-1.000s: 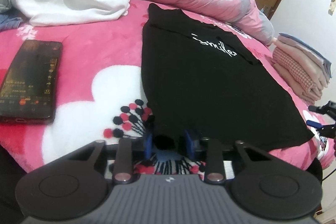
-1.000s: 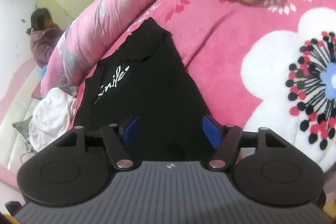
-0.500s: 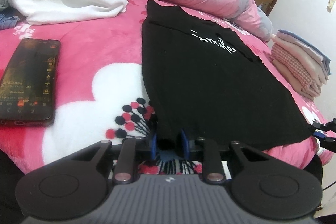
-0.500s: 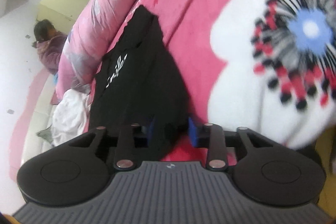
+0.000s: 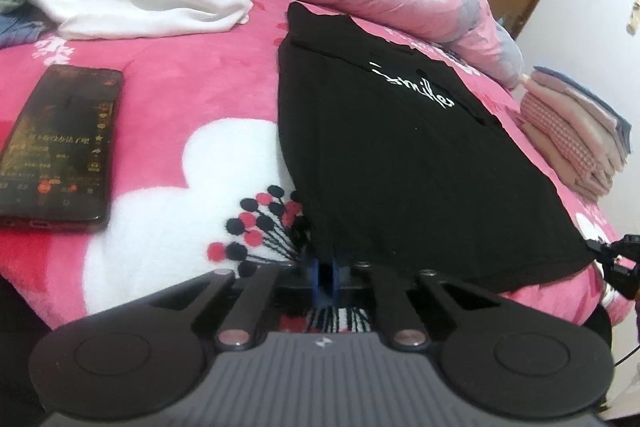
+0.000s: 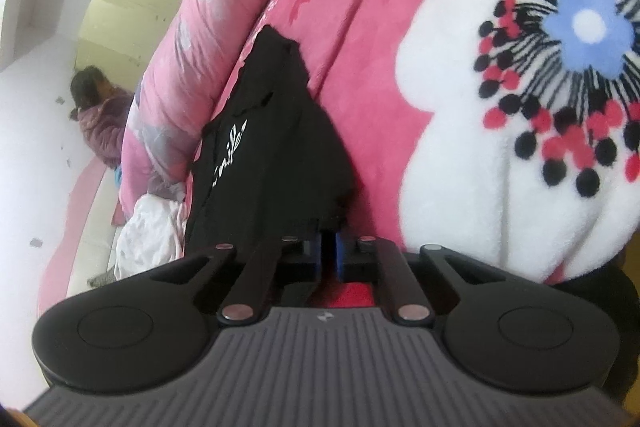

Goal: Fold clothes
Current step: 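Close both grippers on the hem of the black T-shirt, then lift the hem with both grippers and carry it over toward the collar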

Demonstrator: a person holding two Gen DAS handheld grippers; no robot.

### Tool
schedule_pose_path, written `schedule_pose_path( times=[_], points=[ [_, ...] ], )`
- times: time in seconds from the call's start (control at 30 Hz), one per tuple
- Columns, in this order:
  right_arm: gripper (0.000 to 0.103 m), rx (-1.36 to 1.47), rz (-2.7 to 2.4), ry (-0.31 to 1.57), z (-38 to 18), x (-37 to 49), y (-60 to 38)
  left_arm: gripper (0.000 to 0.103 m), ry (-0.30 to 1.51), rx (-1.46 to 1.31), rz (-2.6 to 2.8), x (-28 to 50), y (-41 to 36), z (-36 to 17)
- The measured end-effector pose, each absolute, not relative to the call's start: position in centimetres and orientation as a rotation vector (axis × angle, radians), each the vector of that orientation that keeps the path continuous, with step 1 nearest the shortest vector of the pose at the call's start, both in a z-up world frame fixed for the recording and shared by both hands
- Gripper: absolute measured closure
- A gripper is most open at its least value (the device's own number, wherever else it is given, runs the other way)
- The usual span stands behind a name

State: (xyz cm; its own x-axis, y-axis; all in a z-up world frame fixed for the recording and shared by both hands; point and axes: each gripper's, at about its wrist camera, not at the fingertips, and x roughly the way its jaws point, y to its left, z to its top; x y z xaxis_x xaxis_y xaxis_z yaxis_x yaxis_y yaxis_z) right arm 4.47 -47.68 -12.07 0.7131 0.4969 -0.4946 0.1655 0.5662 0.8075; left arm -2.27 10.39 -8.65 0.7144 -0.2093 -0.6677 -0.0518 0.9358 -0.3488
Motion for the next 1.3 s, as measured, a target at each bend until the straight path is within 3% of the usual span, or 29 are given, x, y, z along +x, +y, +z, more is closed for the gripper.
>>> schedule_pose_path(
  times=[0.2,0.53,1.3],
  points=[
    [0.100,0.990,0.246,0.552,-9.6,2.2,-47.4,0.099,0.688,-0.381,-0.124,-3.7,10.9,-7.1],
    [0.101,1.047,0.297,0.402,-7.4,-0.7,-47.5,0.099,0.554,-0.376,-0.170,-6.3,11.4,-3.0],
    [0.101,1.056,0.290,0.358,-4.1,-8.7,-47.0,0.099,0.501,-0.445,-0.270,-12.7,13.0,0.1]
  ],
)
